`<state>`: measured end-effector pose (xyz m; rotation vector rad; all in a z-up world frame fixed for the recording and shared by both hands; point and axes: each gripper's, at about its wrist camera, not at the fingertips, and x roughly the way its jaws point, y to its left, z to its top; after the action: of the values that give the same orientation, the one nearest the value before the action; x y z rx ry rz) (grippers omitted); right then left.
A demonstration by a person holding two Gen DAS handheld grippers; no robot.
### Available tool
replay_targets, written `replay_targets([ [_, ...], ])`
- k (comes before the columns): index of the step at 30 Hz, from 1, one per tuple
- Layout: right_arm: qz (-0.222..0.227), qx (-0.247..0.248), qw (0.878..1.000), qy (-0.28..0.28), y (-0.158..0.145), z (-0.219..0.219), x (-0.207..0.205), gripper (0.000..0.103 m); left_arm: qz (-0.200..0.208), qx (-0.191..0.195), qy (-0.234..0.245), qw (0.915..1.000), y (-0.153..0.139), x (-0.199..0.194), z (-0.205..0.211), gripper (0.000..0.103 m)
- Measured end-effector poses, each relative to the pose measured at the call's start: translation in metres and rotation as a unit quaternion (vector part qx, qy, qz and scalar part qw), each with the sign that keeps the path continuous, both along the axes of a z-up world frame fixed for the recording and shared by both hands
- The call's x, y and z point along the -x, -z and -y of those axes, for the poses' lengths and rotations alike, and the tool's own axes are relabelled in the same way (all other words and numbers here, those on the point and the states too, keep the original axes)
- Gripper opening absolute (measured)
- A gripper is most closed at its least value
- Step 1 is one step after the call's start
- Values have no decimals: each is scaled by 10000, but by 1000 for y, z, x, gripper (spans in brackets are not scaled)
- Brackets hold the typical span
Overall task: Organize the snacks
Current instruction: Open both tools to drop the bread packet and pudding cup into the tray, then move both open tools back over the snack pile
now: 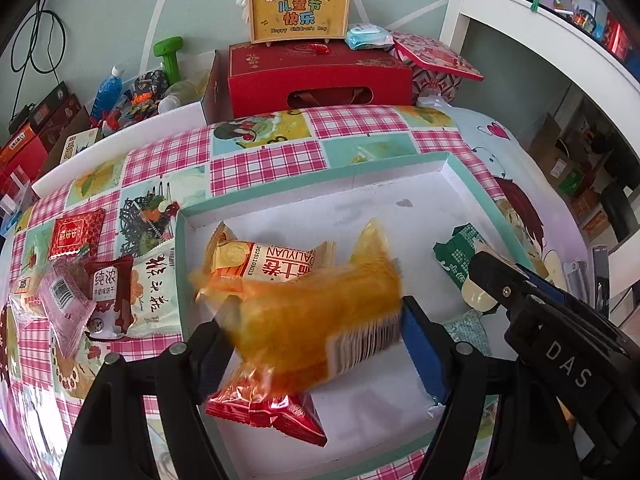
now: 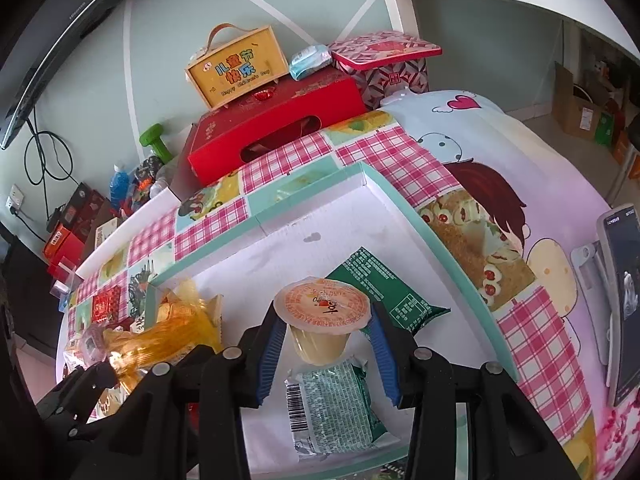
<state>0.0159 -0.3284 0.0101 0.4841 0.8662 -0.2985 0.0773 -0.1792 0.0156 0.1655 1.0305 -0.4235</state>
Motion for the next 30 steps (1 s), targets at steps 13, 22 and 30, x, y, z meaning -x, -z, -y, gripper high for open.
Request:
replay_targets([
  [13,35,-46,9999,92,-4,3,3,66,-44,-14,-97,9999,-8,0,-9,89],
  [22,-104,-57,9997,205,0,8,3,82,-141,-43,-613,9980,-13,-10,-32,93],
  [30,-277,67,9996,59,4,0,-2,89,-241,-200,-1596,9867,-5,-25,-70,93],
])
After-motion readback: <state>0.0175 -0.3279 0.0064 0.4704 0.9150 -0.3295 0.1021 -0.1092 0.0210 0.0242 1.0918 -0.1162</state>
